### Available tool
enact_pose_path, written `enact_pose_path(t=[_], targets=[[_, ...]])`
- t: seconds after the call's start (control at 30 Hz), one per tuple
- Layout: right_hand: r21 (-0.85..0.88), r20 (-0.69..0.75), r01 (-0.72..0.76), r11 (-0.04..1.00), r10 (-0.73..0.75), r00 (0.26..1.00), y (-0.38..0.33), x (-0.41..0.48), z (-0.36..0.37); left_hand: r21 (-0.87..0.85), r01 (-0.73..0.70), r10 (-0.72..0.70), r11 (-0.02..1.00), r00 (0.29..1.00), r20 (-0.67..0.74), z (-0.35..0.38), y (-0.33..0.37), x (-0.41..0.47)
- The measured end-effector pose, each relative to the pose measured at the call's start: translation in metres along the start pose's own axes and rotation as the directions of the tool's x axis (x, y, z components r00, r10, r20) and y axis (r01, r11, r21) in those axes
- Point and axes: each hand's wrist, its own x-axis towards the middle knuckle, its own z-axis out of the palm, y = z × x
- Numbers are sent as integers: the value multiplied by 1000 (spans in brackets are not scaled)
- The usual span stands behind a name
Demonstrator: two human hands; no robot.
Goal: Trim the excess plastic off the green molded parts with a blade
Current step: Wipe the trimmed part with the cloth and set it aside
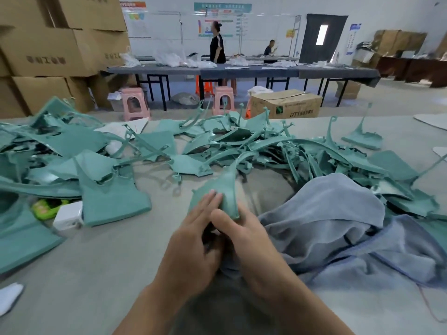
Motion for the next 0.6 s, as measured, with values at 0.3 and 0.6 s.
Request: enact_pose_path(t=[0.3, 0.6], targets=[[312, -286, 12, 950, 82, 955, -13, 8, -37, -259, 67, -156, 964, 928, -339, -10, -11, 7], [241, -218, -54, 969, 108, 970, -6, 5, -37, -448, 233, -371, 863, 895, -248, -16, -17, 7]])
